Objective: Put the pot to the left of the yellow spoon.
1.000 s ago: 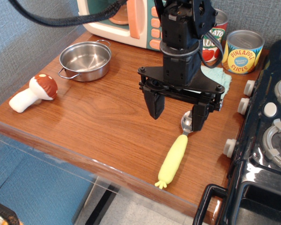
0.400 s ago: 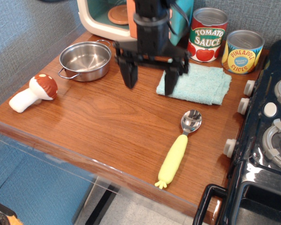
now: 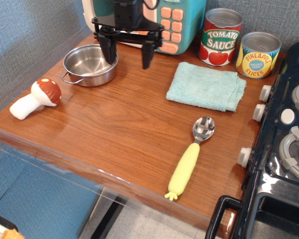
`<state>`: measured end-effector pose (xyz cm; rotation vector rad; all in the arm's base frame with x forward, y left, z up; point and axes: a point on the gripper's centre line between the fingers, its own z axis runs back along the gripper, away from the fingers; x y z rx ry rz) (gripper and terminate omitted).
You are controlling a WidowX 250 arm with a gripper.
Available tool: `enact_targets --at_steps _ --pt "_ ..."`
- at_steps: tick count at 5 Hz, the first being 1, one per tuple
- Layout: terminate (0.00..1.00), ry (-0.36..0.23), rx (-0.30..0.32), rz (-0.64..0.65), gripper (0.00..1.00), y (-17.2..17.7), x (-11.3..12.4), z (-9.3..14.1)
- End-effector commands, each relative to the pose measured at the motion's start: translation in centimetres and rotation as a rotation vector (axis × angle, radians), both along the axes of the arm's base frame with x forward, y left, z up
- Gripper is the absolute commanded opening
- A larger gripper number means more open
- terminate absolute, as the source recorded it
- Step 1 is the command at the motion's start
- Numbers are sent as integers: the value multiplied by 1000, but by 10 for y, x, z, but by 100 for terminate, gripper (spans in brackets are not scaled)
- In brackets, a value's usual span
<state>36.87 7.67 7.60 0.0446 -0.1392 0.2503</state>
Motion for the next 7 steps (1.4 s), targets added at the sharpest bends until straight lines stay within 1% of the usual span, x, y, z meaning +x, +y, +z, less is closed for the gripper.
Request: enact_targets --at_steps 1,2,3,4,5,7 --pt "0 -56 57 -73 100 49 23 -1" --pt "0 -33 65 -97 100 54 31 -10" --pt "0 -5 68 -83 100 56 35 -26" --pt "0 15 62 -81 100 55 36 -35" --pt "0 3 68 -82 0 54 36 -33" --pt "0 -44 88 -52 0 57 32 -16"
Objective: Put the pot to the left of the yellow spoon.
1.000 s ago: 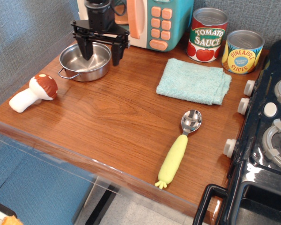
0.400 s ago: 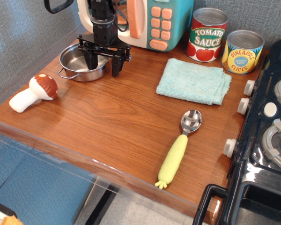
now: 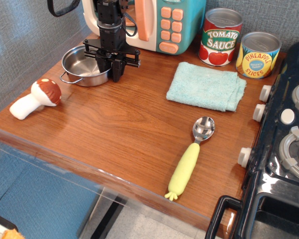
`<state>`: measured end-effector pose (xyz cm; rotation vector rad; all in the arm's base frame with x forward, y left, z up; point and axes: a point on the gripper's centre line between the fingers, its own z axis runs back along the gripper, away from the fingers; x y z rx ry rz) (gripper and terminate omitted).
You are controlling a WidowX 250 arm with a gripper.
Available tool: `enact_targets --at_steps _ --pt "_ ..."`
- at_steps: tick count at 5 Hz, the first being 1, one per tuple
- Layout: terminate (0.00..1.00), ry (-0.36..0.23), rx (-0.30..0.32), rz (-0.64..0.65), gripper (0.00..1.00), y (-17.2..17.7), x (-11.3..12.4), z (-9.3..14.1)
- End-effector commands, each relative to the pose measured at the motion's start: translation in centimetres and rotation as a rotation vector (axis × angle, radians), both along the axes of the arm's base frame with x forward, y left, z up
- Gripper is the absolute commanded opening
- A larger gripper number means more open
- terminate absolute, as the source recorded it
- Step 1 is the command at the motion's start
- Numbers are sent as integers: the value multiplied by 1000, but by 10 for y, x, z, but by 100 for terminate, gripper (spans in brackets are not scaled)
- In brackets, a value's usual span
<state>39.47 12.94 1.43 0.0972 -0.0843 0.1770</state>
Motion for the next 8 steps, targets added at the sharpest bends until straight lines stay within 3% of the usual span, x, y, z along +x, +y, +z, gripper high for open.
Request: enact_targets --at_steps 1,2,3,4,5,8 --pt "0 -205 57 42 0 6 4 82" --pt "0 -331 47 43 0 -8 -15 126" --pt "0 -339 21 -29 0 -56 -45 135" --pt "0 -258 -58 -100 0 -100 -84 114" --pt "0 -189 -100 -154 0 -129 -109 89" --pt "0 3 -73 -214 0 -144 -130 18"
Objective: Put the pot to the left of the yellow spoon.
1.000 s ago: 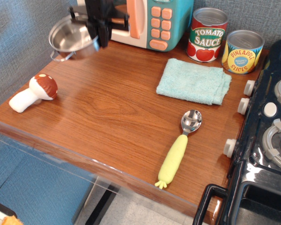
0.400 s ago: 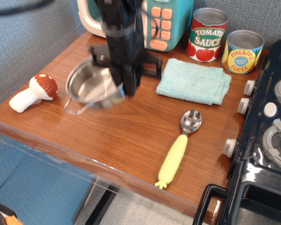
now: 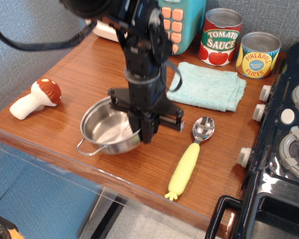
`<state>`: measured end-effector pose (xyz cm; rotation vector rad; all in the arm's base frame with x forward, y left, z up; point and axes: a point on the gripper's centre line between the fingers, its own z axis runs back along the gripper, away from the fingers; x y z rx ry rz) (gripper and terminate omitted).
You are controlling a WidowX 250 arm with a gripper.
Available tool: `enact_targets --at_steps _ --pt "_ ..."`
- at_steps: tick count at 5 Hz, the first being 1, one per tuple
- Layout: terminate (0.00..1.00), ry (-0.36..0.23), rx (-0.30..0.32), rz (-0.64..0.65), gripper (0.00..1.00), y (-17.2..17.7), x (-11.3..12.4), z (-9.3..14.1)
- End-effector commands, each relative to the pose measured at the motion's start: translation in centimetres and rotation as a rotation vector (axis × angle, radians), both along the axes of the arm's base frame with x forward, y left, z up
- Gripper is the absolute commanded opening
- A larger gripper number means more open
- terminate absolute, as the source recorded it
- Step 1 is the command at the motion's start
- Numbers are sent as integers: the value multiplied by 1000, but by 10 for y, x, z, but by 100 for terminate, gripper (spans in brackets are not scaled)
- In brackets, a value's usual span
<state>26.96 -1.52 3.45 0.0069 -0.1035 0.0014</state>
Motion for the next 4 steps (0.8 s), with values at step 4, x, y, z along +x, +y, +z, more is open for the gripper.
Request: enact_targets --at_steps 4 --pt "0 -70 20 -94 100 -12 -19 71"
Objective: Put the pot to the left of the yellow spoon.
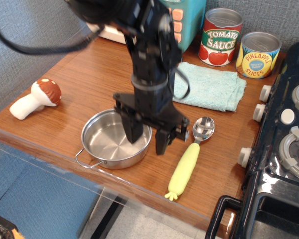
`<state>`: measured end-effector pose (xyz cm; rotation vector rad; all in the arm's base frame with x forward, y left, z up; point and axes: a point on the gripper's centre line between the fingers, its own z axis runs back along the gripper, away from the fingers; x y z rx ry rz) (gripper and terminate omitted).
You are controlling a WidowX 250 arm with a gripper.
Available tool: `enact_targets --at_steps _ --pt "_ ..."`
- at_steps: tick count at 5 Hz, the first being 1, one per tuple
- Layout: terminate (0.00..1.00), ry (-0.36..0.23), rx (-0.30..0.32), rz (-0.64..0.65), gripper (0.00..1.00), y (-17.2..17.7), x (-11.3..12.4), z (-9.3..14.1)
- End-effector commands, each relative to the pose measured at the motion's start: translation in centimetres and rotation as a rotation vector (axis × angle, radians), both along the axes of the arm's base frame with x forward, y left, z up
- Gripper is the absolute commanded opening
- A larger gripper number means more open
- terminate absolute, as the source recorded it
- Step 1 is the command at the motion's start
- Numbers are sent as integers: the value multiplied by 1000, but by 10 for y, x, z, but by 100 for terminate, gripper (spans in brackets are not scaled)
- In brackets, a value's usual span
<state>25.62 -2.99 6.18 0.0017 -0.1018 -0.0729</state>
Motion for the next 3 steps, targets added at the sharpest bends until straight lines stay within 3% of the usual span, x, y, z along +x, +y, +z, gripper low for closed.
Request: enact_targets --at_steps 1,2,3 --pt "0 -32 16 1 100 4 -4 41" --pt "0 -32 16 1 100 4 -4 41" --pt "100 -32 16 1 100 4 -4 41"
